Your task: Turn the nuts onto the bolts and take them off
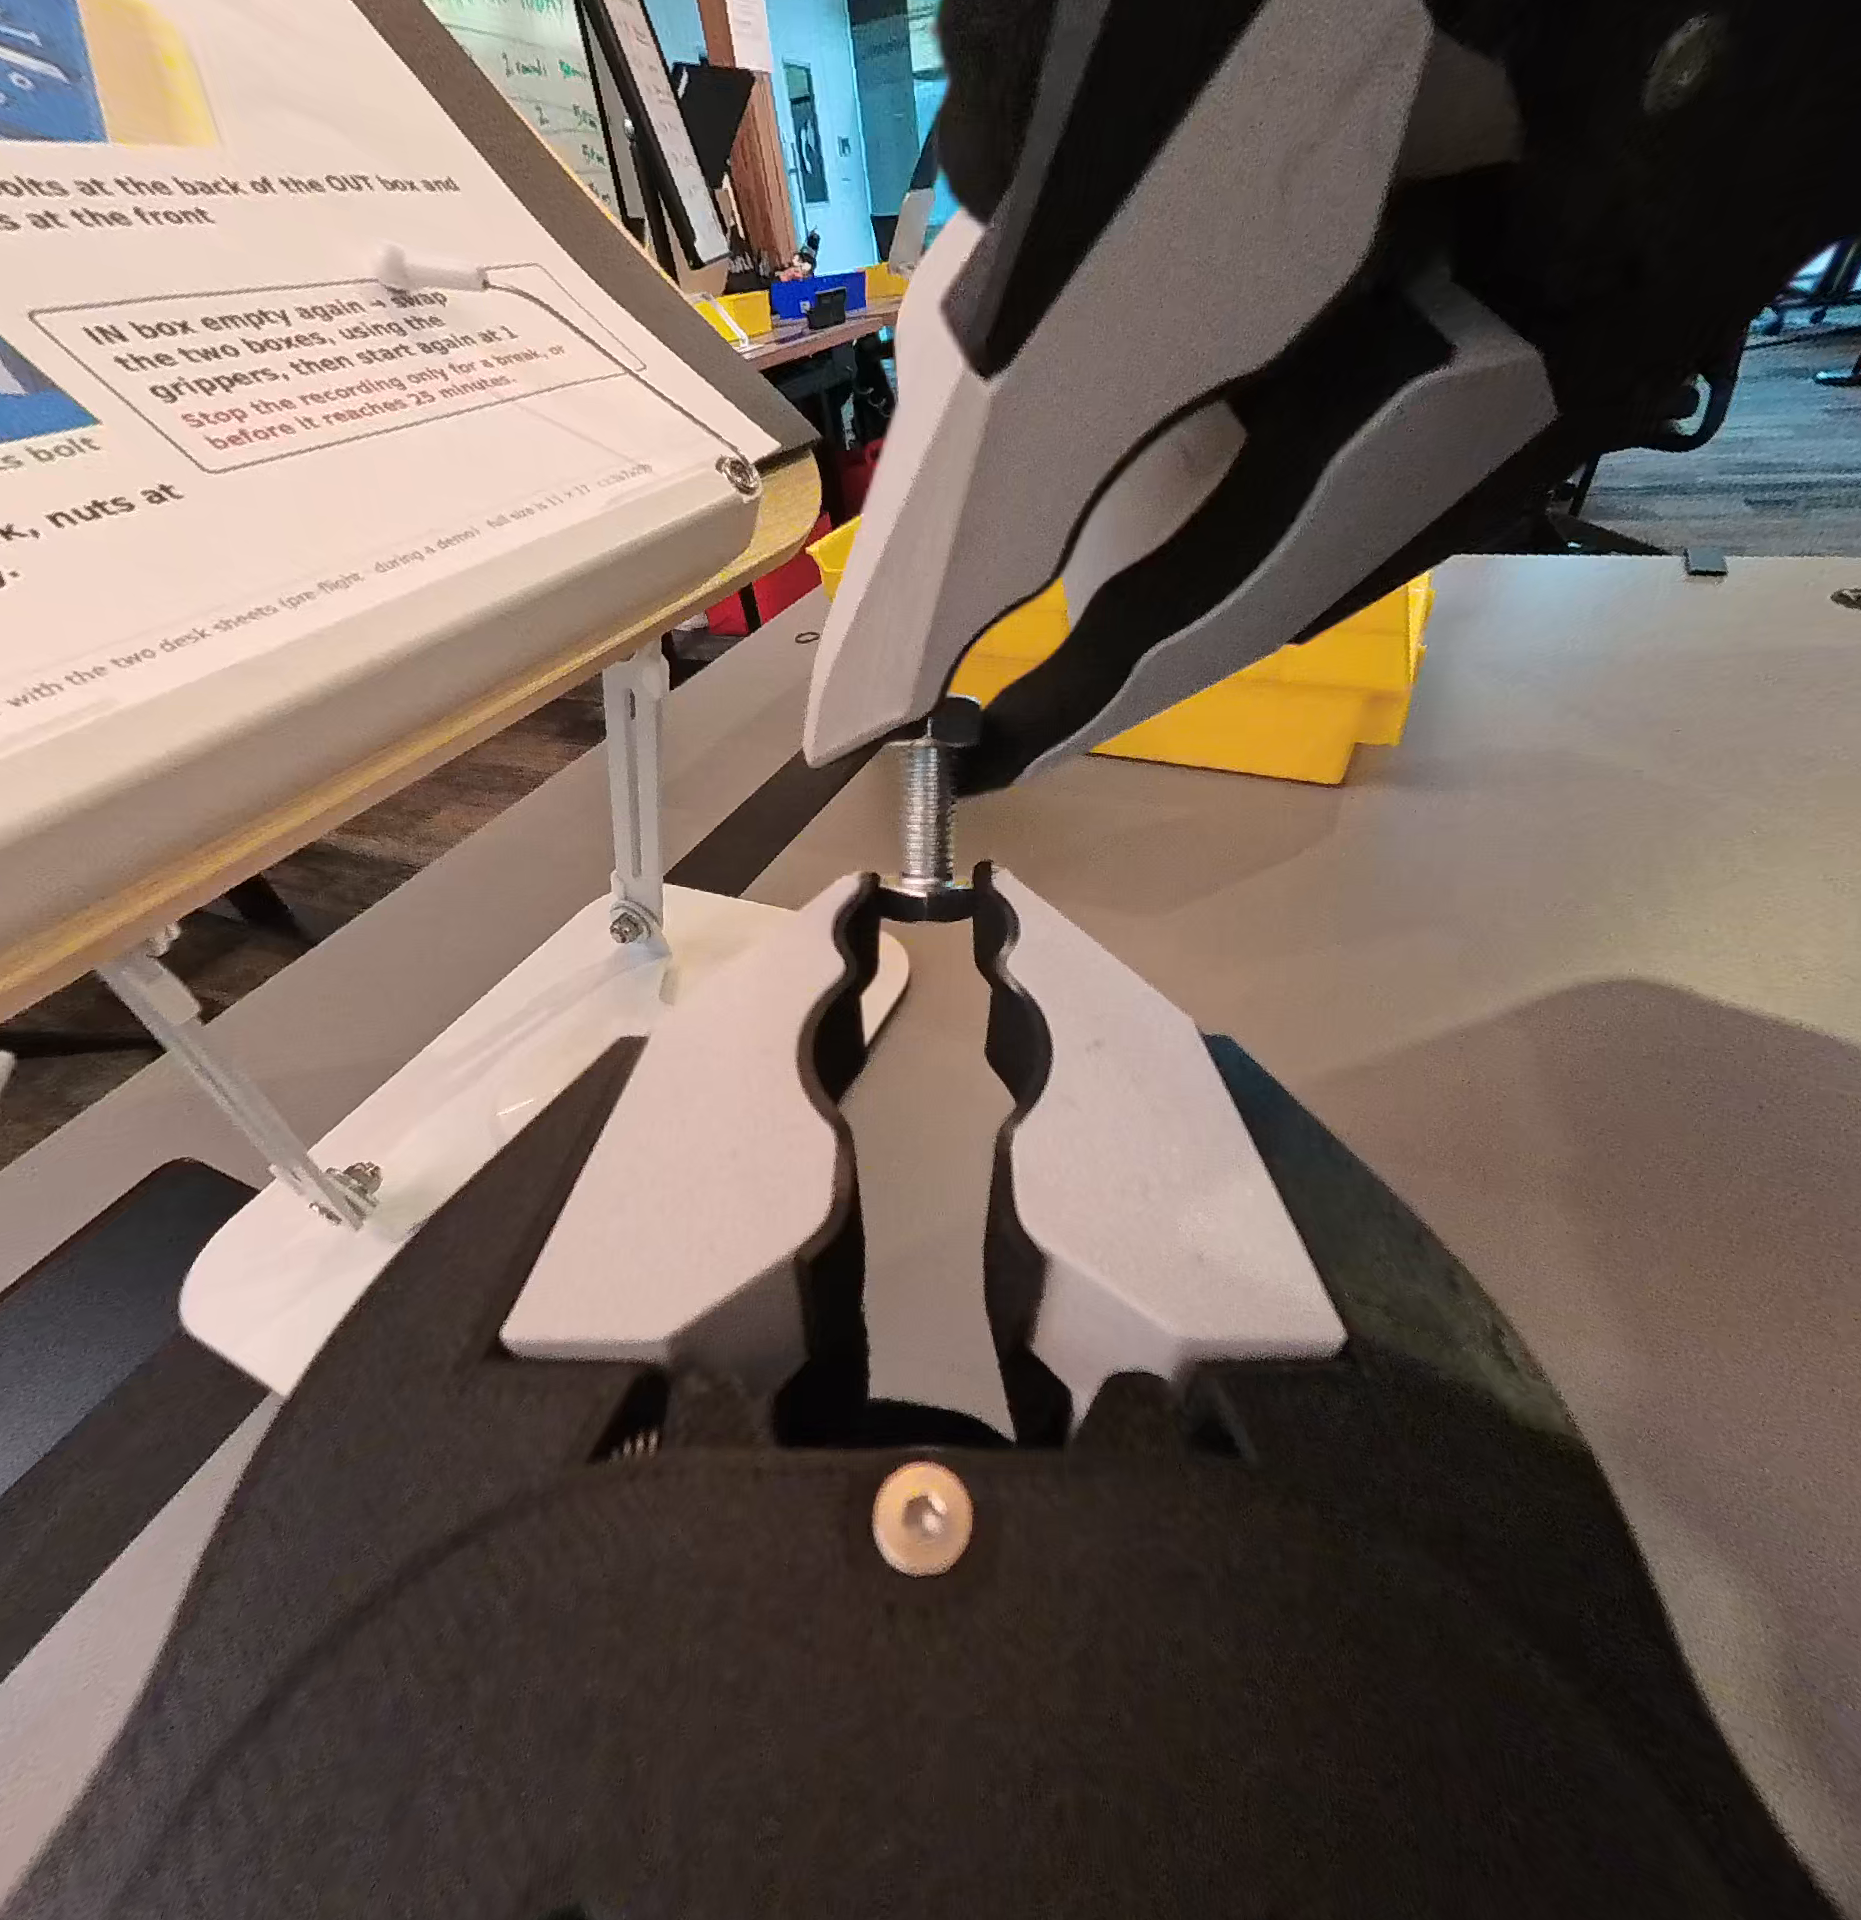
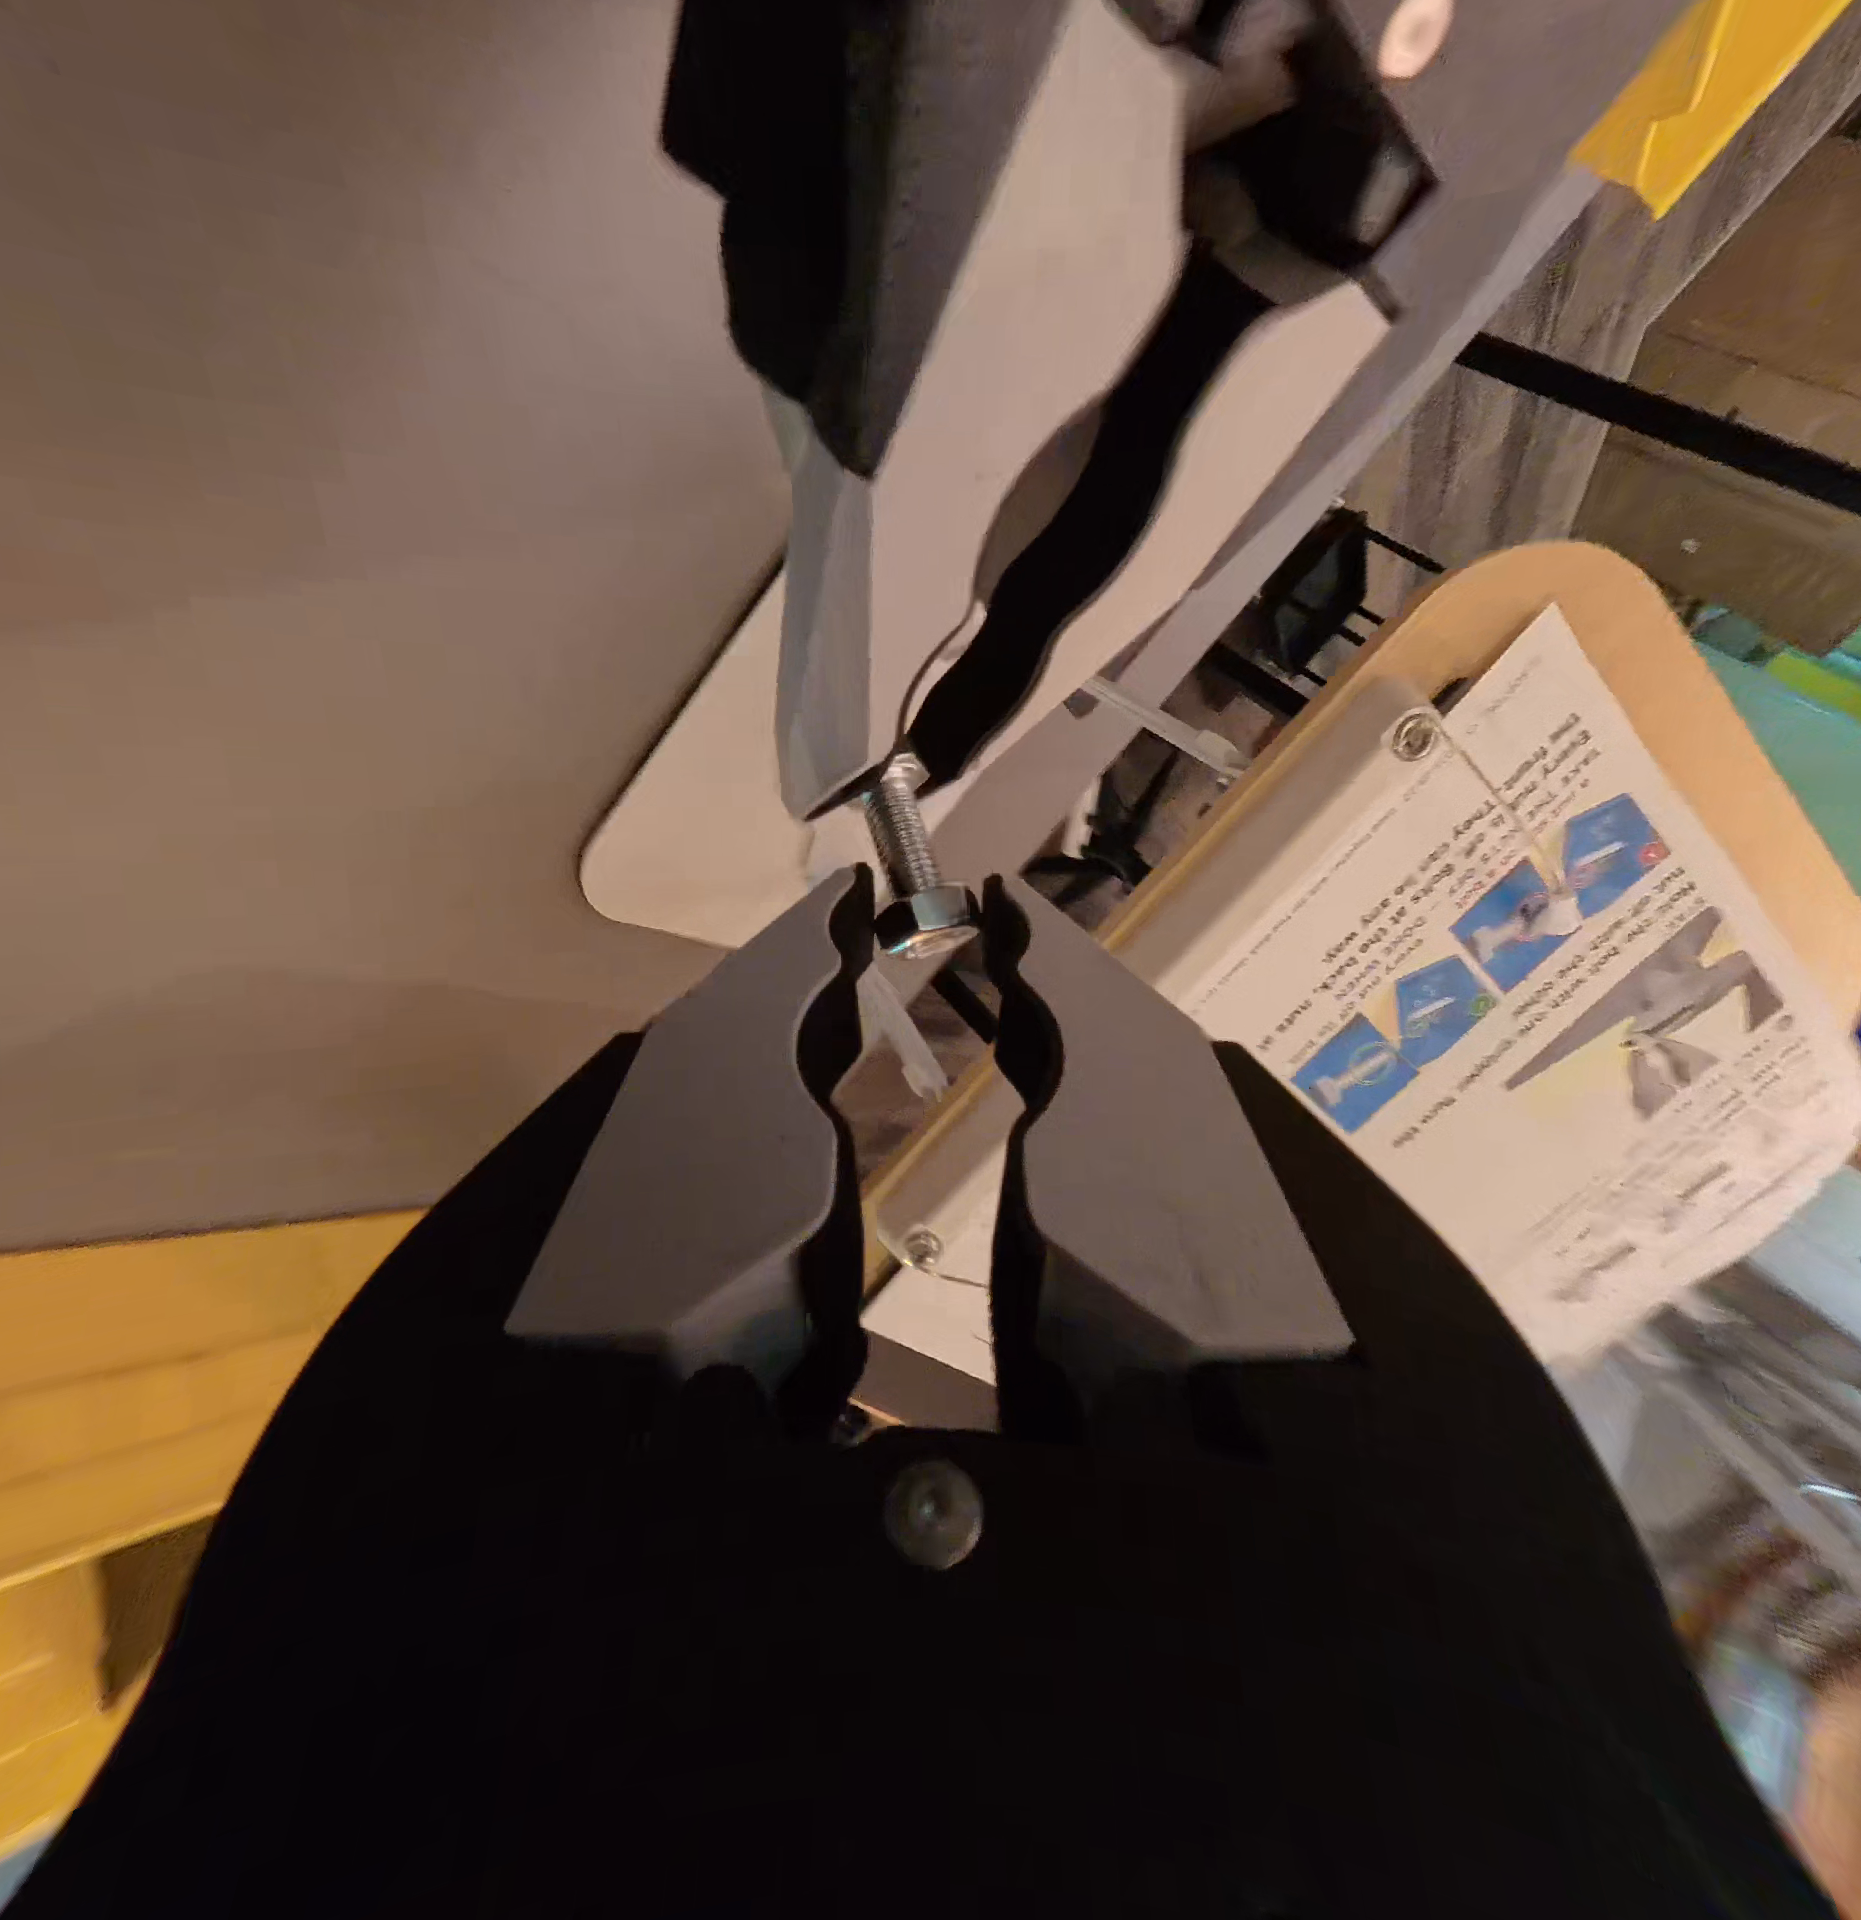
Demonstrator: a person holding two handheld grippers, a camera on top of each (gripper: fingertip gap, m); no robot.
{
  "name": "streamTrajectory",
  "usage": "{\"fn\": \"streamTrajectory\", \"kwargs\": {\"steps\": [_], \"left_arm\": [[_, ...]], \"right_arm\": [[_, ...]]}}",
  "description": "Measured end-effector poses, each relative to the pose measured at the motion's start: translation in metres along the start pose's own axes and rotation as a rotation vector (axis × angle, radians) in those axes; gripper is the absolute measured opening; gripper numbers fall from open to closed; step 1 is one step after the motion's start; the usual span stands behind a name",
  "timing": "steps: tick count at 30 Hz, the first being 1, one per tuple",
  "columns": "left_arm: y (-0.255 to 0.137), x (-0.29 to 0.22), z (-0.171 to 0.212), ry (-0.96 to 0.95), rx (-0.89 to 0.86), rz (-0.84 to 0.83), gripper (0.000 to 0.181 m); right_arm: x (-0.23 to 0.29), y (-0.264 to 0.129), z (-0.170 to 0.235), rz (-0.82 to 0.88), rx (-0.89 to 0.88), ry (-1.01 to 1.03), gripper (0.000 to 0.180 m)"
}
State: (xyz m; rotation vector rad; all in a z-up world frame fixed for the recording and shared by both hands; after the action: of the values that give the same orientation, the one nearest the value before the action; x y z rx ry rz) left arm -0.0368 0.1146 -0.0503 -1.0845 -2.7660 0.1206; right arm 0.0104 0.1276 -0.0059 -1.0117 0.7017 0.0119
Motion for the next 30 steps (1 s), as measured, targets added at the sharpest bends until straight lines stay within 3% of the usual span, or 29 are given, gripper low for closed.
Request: {"fn": "streamTrajectory", "kwargs": {"steps": [3, 5, 10, 14, 20, 30], "left_arm": [[0.000, -0.003, -0.003, 0.004, -0.012, 0.007, 0.016], [0.000, -0.002, -0.003, 0.003, -0.012, 0.002, 0.016], [-0.002, 0.002, -0.004, -0.014, -0.022, -0.005, 0.016], [-0.001, 0.000, -0.003, -0.011, -0.018, -0.001, 0.016], [0.000, 0.000, -0.003, -0.008, -0.016, 0.001, 0.016], [0.000, 0.000, -0.001, -0.009, -0.010, 0.001, 0.016]], "right_arm": [[-0.004, -0.008, 0.000, -0.059, -0.171, 0.194, 0.040], [-0.007, -0.013, 0.008, -0.128, -0.260, 0.373, 0.045], [-0.008, -0.017, 0.020, -0.337, -0.515, 0.812, 0.042], [-0.004, -0.009, 0.022, -0.457, -0.606, 1.008, 0.041], [-0.003, -0.001, 0.020, -0.532, -0.676, 1.119, 0.019], [-0.006, 0.000, 0.017, -0.485, -0.616, 0.951, 0.018]]}}
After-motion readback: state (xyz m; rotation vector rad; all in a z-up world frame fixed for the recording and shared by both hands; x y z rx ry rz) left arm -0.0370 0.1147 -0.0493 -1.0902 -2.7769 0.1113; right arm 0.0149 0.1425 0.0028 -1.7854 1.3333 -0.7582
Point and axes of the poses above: each gripper's, where its closed fingertips meet, y out along the fingers, z out of its underside, x = y × z across the jaws, the point moved 5 cm from there along -y, back along the fingers, and after that the axes turned 6 degrees about -z, right-handed, at the moved point
